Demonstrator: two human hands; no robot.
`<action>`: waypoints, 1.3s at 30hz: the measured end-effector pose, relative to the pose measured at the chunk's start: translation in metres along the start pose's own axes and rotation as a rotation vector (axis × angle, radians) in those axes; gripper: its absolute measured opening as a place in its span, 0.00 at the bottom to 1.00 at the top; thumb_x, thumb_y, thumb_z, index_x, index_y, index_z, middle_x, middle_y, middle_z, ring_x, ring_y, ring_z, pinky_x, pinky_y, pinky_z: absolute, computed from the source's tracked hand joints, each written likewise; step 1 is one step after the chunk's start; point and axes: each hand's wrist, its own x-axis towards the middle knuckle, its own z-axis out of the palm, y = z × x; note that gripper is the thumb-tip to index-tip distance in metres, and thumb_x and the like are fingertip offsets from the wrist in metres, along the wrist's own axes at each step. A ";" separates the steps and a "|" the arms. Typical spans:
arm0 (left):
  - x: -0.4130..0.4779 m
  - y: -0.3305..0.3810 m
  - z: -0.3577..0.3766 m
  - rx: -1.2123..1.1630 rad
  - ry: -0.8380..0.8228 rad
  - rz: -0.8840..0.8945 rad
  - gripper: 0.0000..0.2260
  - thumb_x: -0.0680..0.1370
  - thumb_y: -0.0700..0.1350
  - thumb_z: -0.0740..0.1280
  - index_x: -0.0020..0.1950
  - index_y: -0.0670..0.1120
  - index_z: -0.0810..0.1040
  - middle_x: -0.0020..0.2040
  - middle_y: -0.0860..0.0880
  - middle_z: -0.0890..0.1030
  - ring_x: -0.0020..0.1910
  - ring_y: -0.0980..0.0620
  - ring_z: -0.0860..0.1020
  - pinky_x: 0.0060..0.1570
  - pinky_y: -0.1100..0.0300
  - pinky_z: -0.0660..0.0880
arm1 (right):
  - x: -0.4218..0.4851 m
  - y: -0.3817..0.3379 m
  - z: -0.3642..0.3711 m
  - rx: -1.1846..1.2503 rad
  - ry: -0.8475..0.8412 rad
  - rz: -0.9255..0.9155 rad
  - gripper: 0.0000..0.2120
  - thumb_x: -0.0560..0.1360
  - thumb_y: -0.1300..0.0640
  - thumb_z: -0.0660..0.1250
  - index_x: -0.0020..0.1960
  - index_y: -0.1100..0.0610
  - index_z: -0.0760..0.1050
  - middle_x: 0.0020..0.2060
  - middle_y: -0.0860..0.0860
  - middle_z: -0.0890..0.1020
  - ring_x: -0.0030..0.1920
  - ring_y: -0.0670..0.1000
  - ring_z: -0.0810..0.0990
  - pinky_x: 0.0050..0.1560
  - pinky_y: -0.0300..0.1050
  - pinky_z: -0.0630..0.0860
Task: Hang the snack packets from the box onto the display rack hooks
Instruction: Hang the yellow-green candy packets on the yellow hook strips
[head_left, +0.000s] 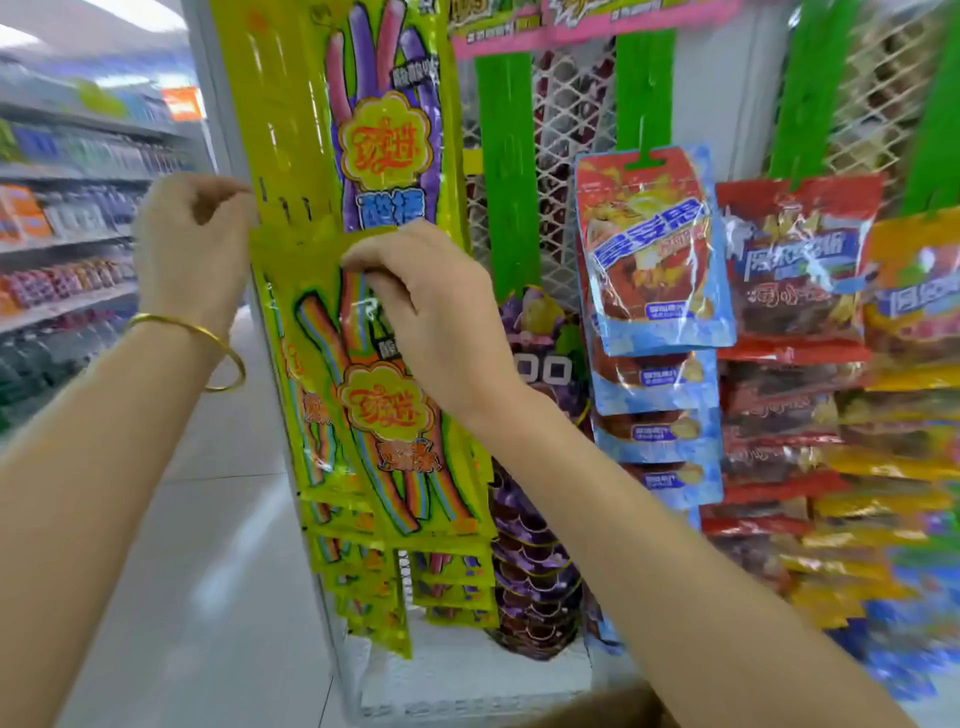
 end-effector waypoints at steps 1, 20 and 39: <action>0.015 0.001 0.001 0.010 0.034 -0.015 0.10 0.65 0.51 0.61 0.41 0.53 0.79 0.40 0.49 0.78 0.43 0.49 0.76 0.50 0.48 0.76 | 0.013 0.000 0.003 -0.012 0.011 -0.003 0.10 0.71 0.68 0.63 0.49 0.64 0.80 0.44 0.59 0.81 0.47 0.58 0.79 0.49 0.50 0.74; 0.092 0.004 0.007 -0.212 -0.183 -0.121 0.09 0.68 0.54 0.72 0.41 0.50 0.80 0.46 0.45 0.83 0.44 0.46 0.81 0.54 0.46 0.77 | 0.131 0.014 0.064 -0.291 0.001 0.143 0.08 0.74 0.67 0.63 0.51 0.62 0.77 0.50 0.57 0.79 0.50 0.59 0.79 0.49 0.55 0.75; 0.084 0.010 0.019 -0.478 -0.064 -0.286 0.08 0.74 0.34 0.66 0.37 0.44 0.76 0.29 0.49 0.80 0.33 0.51 0.79 0.49 0.50 0.78 | 0.131 -0.005 0.056 -0.374 -0.165 0.211 0.09 0.76 0.66 0.61 0.55 0.61 0.75 0.50 0.57 0.79 0.50 0.58 0.78 0.47 0.50 0.75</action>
